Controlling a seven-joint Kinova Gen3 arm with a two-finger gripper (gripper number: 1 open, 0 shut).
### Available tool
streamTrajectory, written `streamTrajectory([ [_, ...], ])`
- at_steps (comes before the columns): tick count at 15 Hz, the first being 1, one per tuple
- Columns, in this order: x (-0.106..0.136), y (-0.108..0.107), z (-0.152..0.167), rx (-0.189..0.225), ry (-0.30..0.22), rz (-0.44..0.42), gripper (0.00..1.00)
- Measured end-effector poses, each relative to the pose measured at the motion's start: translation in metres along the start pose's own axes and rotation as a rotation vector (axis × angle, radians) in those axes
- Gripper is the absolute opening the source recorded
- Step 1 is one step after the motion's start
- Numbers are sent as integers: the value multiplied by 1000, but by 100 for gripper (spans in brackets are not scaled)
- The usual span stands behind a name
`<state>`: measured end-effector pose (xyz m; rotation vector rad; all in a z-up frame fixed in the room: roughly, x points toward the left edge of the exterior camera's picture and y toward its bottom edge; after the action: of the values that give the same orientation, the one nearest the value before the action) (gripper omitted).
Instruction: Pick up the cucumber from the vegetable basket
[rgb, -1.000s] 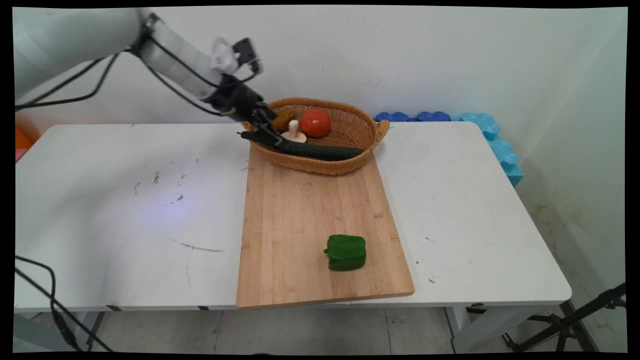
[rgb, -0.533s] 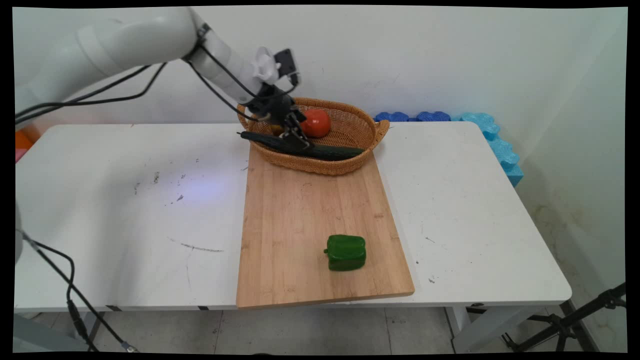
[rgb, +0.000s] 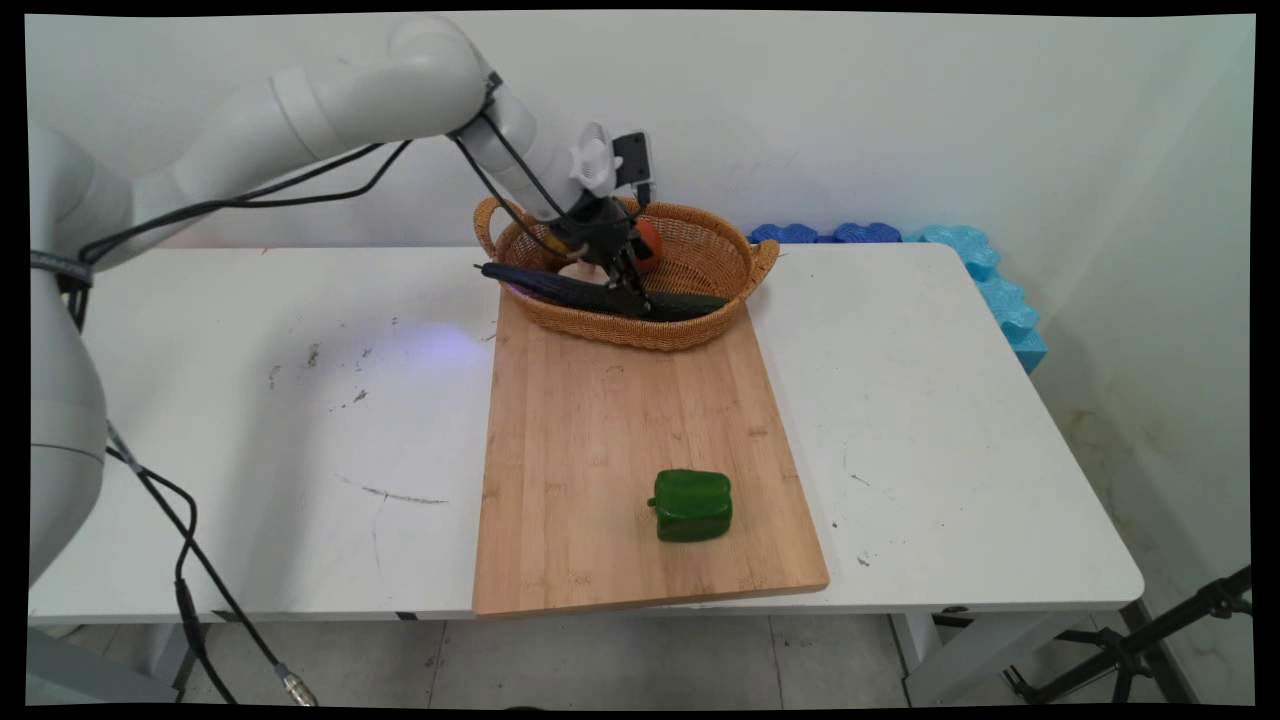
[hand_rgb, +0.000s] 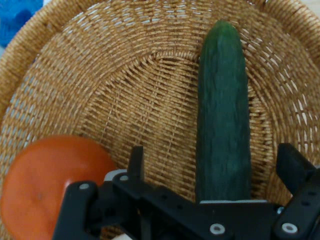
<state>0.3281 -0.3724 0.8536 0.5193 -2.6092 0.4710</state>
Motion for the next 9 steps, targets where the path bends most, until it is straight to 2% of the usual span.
streamTrajectory([
  [9, 15, -16, 33, -34, -52, 60, 100],
])
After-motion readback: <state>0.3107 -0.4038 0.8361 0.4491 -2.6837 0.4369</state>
